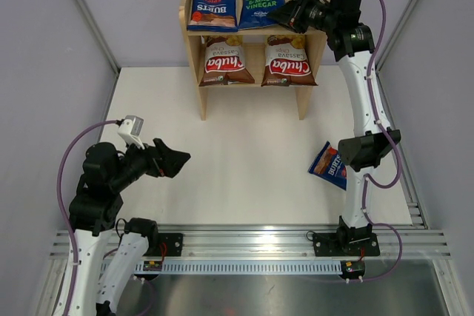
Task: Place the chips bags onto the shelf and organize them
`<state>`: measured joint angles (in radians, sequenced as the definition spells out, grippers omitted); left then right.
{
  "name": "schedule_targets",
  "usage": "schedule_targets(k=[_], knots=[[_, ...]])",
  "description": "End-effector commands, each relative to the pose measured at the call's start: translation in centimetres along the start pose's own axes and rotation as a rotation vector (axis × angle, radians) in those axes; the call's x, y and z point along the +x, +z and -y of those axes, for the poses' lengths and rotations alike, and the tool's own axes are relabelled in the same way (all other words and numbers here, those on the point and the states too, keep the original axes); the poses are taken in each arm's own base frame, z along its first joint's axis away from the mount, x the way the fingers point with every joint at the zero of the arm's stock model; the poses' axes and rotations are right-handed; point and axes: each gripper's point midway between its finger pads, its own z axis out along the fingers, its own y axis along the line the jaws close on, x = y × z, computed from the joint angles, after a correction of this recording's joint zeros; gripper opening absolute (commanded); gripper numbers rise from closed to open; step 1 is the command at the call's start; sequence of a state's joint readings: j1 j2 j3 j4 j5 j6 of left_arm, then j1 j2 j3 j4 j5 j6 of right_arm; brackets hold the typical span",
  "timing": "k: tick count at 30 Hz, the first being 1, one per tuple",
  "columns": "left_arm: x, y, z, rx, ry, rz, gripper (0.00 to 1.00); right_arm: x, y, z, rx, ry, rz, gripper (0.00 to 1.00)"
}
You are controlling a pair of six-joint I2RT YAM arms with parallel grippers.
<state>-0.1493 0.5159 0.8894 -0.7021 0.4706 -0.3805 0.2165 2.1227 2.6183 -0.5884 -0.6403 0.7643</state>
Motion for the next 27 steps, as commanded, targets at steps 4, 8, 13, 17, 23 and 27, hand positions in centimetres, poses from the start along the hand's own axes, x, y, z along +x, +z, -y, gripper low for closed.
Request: schedule_targets(k=[4, 8, 13, 17, 23, 27], knots=[[-0.8, -0.3, 0.9, 0.044, 0.045, 0.037, 0.99, -0.2, 0.0, -1.7, -0.027, -0.086, 0.020, 0.25], [-0.7, -0.3, 0.9, 0.044, 0.042, 0.033, 0.99, 0.4, 0.6, -1.8, -0.058, -0.079, -0.008, 0.19], [-0.6, -0.3, 0.8, 0.038, 0.043, 0.032, 0.99, 0.5, 1.0, -2.5, -0.098, -0.080, -0.012, 0.18], [-0.6, -0.4, 0.9, 0.038, 0.050, 0.033, 0.99, 0.4, 1.1, -2.2, -0.084, -0.086, -0.005, 0.29], [-0.6, -0.4, 1.0, 0.041, 0.052, 0.029, 0.99, -0.4, -0.1, -2.0, -0.018, -0.137, 0.036, 0.64], [-0.5, -0.6, 1.6, 0.070, 0.057, 0.028, 0.99, -0.4, -0.4, -1.1, 0.030, -0.168, 0.039, 0.67]])
